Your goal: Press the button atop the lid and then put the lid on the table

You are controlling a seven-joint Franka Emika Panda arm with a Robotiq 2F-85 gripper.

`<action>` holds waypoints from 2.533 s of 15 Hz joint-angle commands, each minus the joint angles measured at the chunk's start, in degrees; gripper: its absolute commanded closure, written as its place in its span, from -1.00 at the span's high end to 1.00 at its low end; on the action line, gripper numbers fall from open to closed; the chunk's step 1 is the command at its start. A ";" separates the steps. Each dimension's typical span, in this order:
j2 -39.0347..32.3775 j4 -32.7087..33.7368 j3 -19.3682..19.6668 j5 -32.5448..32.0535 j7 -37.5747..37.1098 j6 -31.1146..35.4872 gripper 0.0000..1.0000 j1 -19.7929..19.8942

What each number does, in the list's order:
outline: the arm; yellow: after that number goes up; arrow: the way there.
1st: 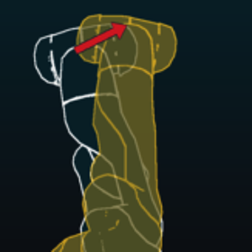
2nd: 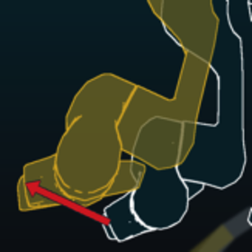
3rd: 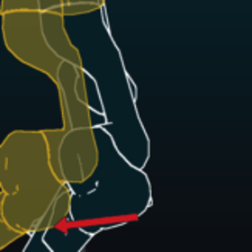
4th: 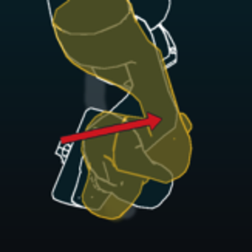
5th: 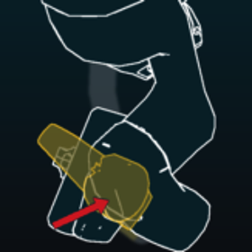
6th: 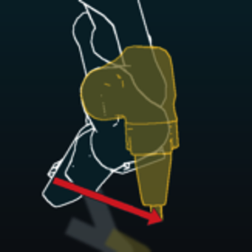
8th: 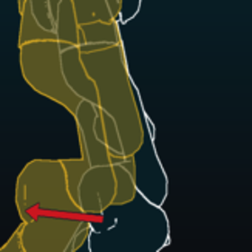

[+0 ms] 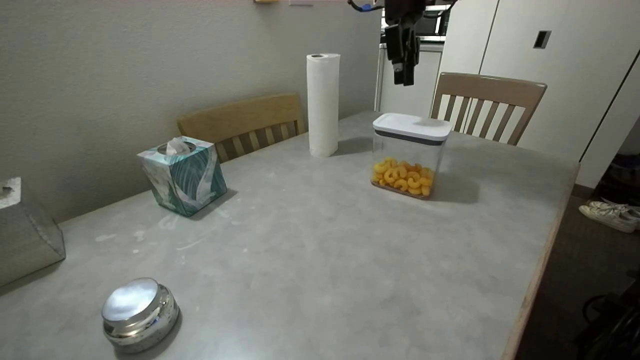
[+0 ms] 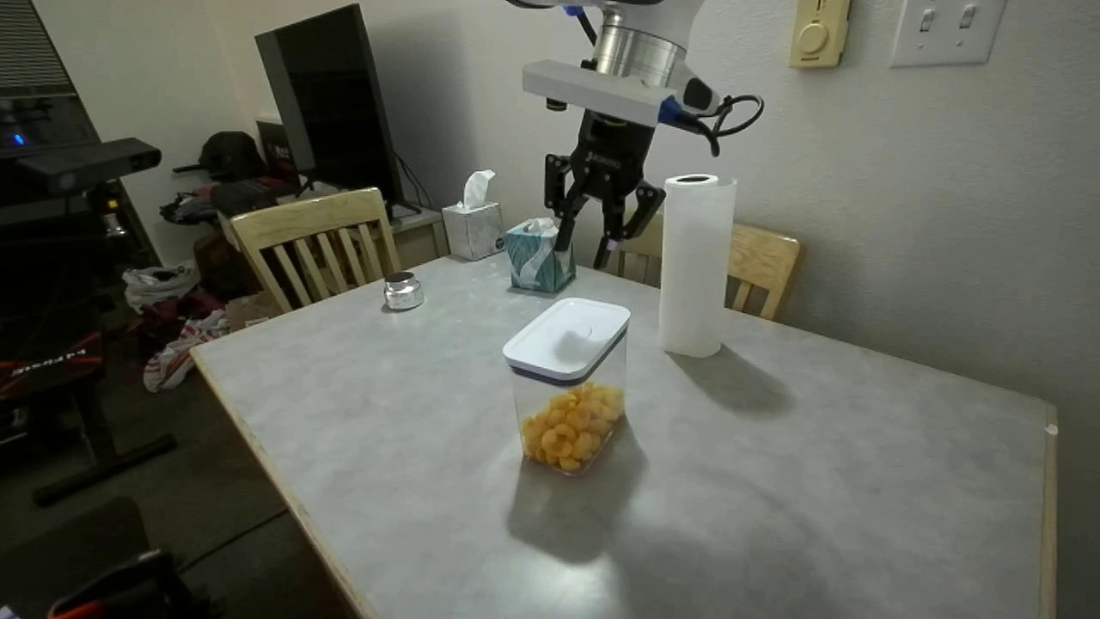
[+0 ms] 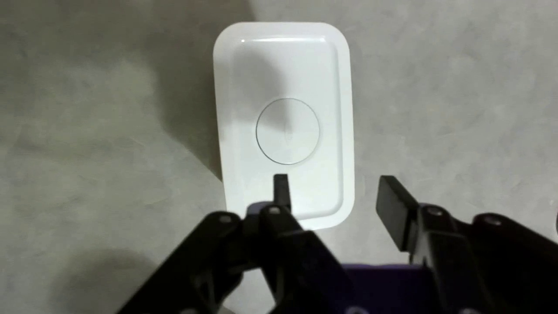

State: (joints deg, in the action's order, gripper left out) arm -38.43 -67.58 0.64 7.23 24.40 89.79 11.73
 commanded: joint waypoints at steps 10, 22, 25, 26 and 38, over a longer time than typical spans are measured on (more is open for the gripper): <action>3.53 -8.48 -0.48 1.10 -4.12 3.38 -1.00 0.01; 7.31 -19.07 0.76 0.94 -6.20 11.26 -1.00 0.25; 7.36 -20.58 0.72 1.10 -5.34 12.87 -1.00 0.43; 6.88 -20.73 0.68 1.10 -4.98 13.75 -1.00 0.50; 3.61 -21.15 -0.74 3.29 -0.06 21.43 -1.00 2.11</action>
State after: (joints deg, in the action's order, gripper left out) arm -33.42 -87.89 1.35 8.62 21.89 108.88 12.96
